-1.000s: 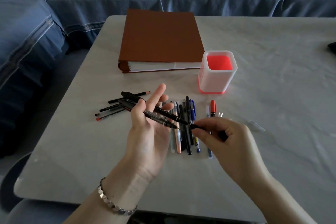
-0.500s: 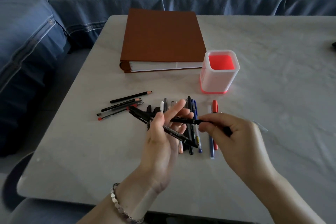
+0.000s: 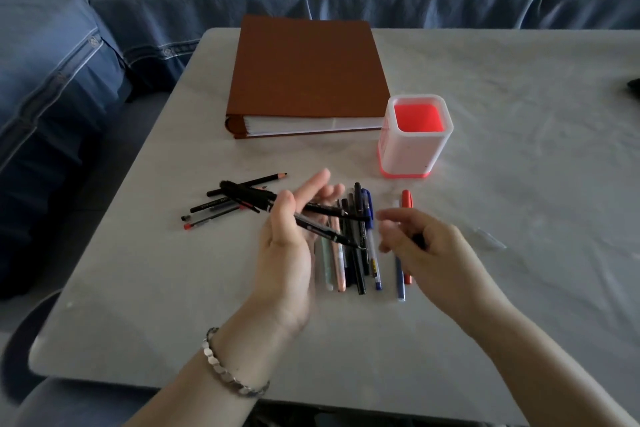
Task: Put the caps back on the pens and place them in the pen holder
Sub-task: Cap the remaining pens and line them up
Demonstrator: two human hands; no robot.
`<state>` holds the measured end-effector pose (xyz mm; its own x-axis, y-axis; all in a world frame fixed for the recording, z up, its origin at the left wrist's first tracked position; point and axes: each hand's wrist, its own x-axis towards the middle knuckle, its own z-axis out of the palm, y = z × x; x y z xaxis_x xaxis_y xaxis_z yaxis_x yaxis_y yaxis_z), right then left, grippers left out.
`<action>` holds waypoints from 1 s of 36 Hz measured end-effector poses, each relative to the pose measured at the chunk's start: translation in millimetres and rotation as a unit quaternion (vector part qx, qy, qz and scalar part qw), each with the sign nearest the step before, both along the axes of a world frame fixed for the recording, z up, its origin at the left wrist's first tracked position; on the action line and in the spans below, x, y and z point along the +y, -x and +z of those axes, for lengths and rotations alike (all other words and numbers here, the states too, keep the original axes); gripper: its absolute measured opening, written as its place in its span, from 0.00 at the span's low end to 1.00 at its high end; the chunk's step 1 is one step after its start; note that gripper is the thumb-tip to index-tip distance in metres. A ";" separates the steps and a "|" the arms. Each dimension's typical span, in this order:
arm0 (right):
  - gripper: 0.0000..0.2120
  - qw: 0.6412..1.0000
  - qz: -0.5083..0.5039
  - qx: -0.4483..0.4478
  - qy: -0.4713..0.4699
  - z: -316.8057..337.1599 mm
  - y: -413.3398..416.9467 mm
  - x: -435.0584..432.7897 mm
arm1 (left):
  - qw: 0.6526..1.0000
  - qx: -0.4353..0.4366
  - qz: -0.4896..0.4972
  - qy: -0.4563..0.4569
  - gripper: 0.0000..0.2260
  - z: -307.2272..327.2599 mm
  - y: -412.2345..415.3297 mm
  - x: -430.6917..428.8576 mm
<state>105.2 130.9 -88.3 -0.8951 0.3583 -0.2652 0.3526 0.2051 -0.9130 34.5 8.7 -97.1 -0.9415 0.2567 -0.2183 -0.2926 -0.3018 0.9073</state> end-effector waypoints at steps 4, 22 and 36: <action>0.23 0.989 -0.009 -0.076 0.124 -9.6 -5.7 12.6 | 1.000 0.004 0.016 0.025 0.20 3.6 7.6 -5.1; 0.10 0.985 0.008 0.129 -0.117 10.9 -19.4 -5.7 | 0.995 0.081 0.009 0.063 0.20 7.2 -6.4 -2.3; 0.07 0.971 0.020 0.167 -0.167 9.4 -17.8 -7.9 | 0.991 0.099 -0.042 0.085 0.20 1.5 -17.1 -1.5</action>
<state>123.0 123.0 -79.0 -0.9260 0.3378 0.1684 0.0331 0.5172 -0.8552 51.5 7.2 -95.6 -0.9469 0.3116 -0.0792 -0.1222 -0.1210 0.9851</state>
